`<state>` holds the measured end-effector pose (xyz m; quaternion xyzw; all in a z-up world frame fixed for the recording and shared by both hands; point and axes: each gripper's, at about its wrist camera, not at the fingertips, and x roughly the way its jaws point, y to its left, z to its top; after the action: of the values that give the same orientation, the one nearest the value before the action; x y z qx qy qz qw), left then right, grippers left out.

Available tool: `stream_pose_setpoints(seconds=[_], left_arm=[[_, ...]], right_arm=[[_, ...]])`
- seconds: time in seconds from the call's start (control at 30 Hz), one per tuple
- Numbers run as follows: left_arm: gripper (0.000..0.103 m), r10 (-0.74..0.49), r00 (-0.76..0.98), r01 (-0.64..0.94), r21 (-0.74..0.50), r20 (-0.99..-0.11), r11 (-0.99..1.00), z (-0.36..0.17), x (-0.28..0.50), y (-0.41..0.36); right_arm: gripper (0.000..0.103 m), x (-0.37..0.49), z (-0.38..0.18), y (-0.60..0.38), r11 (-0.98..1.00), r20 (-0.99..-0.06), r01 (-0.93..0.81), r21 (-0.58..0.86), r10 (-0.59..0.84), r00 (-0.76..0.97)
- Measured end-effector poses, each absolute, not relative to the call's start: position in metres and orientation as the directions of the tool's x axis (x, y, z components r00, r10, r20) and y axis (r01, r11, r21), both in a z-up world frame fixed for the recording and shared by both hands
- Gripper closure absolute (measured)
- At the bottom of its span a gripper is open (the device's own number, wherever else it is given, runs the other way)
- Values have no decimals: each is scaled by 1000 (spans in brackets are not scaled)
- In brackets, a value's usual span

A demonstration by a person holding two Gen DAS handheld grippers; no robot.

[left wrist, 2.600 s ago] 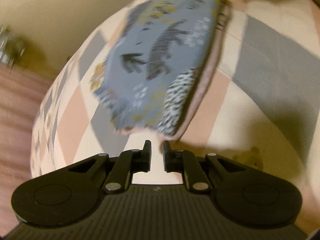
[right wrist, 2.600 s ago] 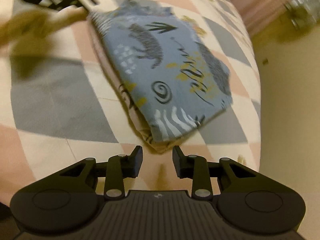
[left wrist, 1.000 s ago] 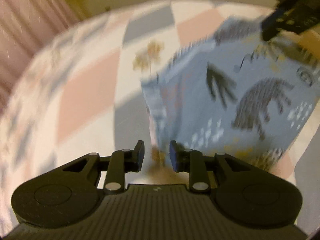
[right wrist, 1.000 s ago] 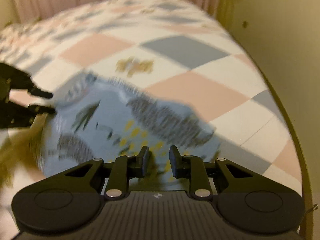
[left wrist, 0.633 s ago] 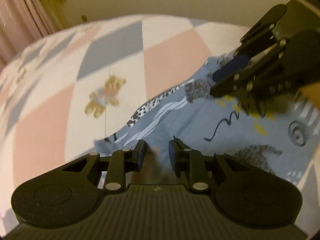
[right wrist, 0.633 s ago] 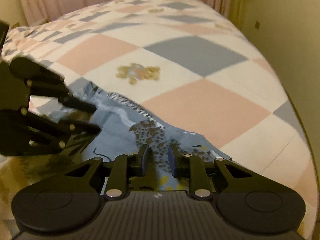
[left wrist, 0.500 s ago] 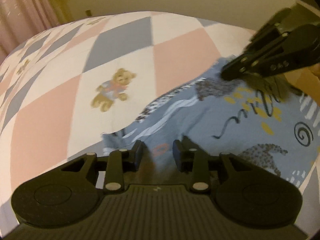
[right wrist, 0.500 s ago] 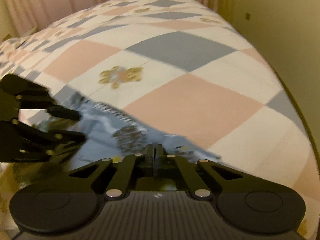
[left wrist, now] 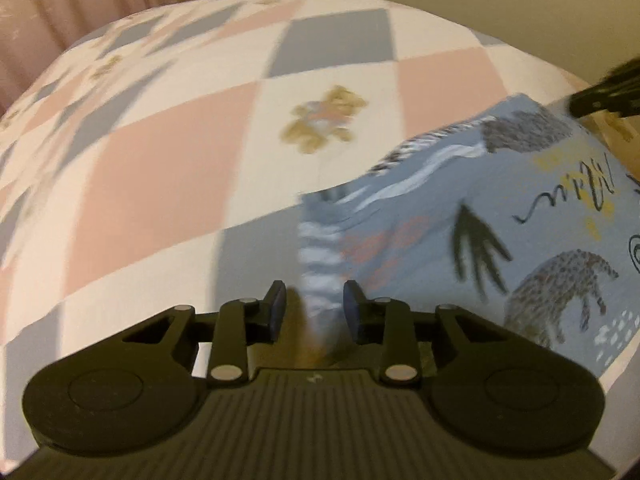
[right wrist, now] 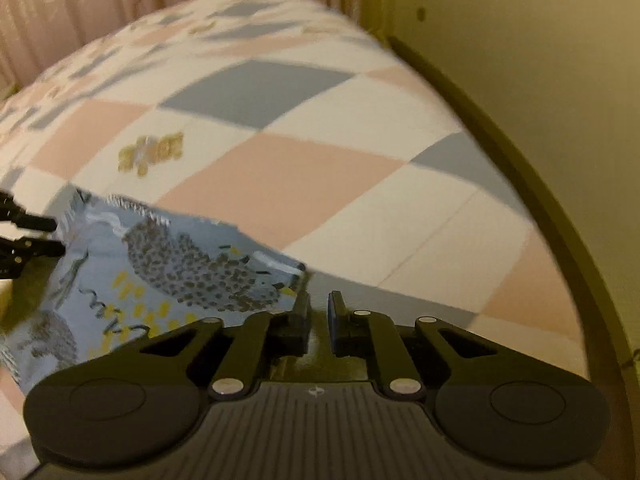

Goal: Fold clothes
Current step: 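Smooth and square the folded shorts stack with both open tools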

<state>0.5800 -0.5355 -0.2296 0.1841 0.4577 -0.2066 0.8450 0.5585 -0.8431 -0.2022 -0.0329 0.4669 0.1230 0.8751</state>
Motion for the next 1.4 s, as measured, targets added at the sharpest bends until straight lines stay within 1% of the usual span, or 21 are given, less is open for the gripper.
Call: stream_pose_setpoints(seconds=[0.07,0.13,0.2,0.27,0.37,0.4,0.47,0.53,0.57,0.63,0.7,0.77,0.87,1.03,1.1,1.3,1.33,1.37,1.4], left_arm=[[79,-171,522,501,138,-836,854,-218,573,-530],[79,-198,535,508,126,-822,852,-207,561,-533],[79,-240,520,555,111,-820,825,-206,543,-545],[79,-270,493,603,100,-827,792,-210,527,-559],[80,-249,479,611,116,-842,783,-218,514,-556],[80,-241,474,613,121,-847,780,-221,509,-555],[80,-226,465,619,132,-856,775,-226,500,-552],[79,-211,456,624,142,-865,768,-231,491,-550],[79,-203,452,626,147,-869,766,-234,487,-549],[79,-177,472,613,177,-864,770,-224,483,-543],[80,-177,501,595,188,-847,781,-212,477,-542],[80,-201,501,583,157,-842,797,-206,472,-544],[80,-230,472,615,132,-851,777,-215,461,-560],[80,-220,436,631,122,-872,766,-236,455,-568],[80,-223,430,634,117,-875,764,-240,455,-566],[79,-211,428,638,129,-879,759,-239,450,-552],[78,-199,445,645,158,-873,748,-237,446,-551],[75,-188,462,650,187,-867,737,-234,441,-550],[75,-178,480,656,217,-859,723,-231,437,-550]], right_arm=[[88,540,-189,-836,961,-808,-265,84,221,546],[87,518,-179,-825,944,-796,-305,122,277,538],[88,497,-178,-810,922,-798,-360,146,324,507],[88,482,-190,-796,907,-818,-390,157,341,463],[88,468,-216,-802,921,-862,-360,151,301,408],[90,466,-221,-810,928,-872,-343,144,283,400],[89,461,-229,-824,942,-889,-310,128,247,386],[88,457,-222,-834,952,-889,-288,104,219,403],[86,455,-219,-839,957,-888,-276,92,204,411],[86,450,-211,-848,964,-886,-257,71,180,428],[86,444,-197,-839,956,-861,-281,83,211,463],[86,439,-191,-822,940,-843,-330,92,250,476],[87,434,-192,-788,900,-826,-424,99,312,469],[88,441,-230,-776,874,-874,-482,67,284,394],[89,443,-231,-781,869,-876,-492,55,279,394],[88,446,-227,-787,886,-888,-462,32,238,394],[87,442,-225,-788,886,-888,-463,17,226,400],[86,439,-222,-789,886,-888,-465,1,215,407],[85,435,-218,-787,880,-884,-474,-19,207,420]])
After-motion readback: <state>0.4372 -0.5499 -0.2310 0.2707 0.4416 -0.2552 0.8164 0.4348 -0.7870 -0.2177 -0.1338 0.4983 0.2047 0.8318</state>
